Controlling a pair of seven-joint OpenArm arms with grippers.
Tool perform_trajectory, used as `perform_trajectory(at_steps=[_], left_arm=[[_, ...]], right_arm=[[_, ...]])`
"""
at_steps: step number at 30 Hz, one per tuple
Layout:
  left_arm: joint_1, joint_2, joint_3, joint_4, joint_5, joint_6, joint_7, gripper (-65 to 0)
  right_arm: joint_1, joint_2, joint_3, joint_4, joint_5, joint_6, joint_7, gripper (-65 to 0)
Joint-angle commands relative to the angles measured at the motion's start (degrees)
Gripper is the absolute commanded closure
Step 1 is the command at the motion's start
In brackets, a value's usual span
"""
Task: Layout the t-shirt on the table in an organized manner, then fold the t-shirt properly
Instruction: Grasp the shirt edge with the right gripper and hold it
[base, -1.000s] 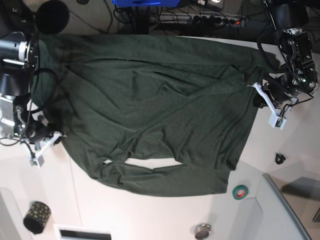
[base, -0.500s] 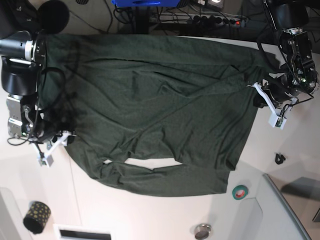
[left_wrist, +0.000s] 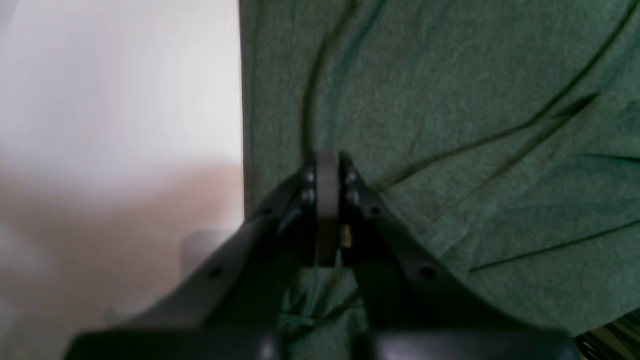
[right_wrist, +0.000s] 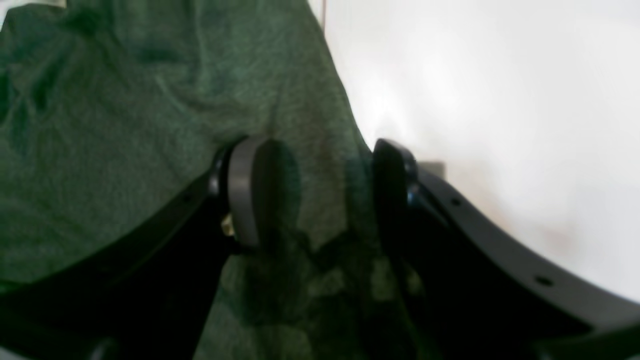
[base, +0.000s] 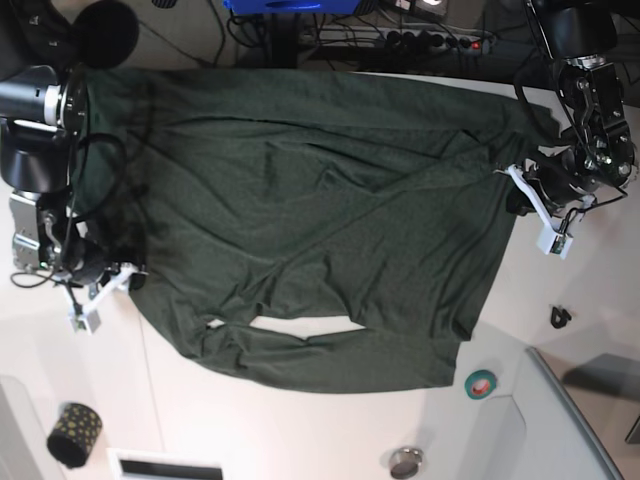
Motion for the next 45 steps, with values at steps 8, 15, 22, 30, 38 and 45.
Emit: perform_trajectory(at_steps=[8,15,22,30,38,45], left_arm=[[-0.55,-0.98,-0.33,0.79,-0.56,-0.13,-1.08,0.0],[-0.55,-0.98,-0.24,0.79,-0.56,-0.13,-1.08,0.0],[-0.55,-0.98,-0.24,0.79,-0.56,-0.04,-1.08,0.0],[-0.55,-0.98,-0.24,0.79,-0.56,0.04,-1.08,0.0],[-0.55,-0.98,-0.24,0.79,-0.56,-0.04,-1.08,0.0],[-0.55,-0.98,-0.24,0.79,-0.56,-0.13,-1.08,0.0]], right_arm=[[1.35,0.72,0.36,-0.66,-0.26,-0.38,0.1,-2.4],[2.32,0.81,-0.17,5.06,-0.35,-0.38,-0.42,-1.8],[4.08,1.51,-0.26,5.32,-0.35,-0.38,-1.3,-1.7],[5.66,1.6,-0.26,5.32,-0.43,-0.29,-1.57,-3.0],[4.61,1.16,-0.17,5.15,-0.43,-0.29,-5.17,-33.9],[3.37,1.16,-0.17,5.06,-0.43,-0.29,-5.17,-34.1]])
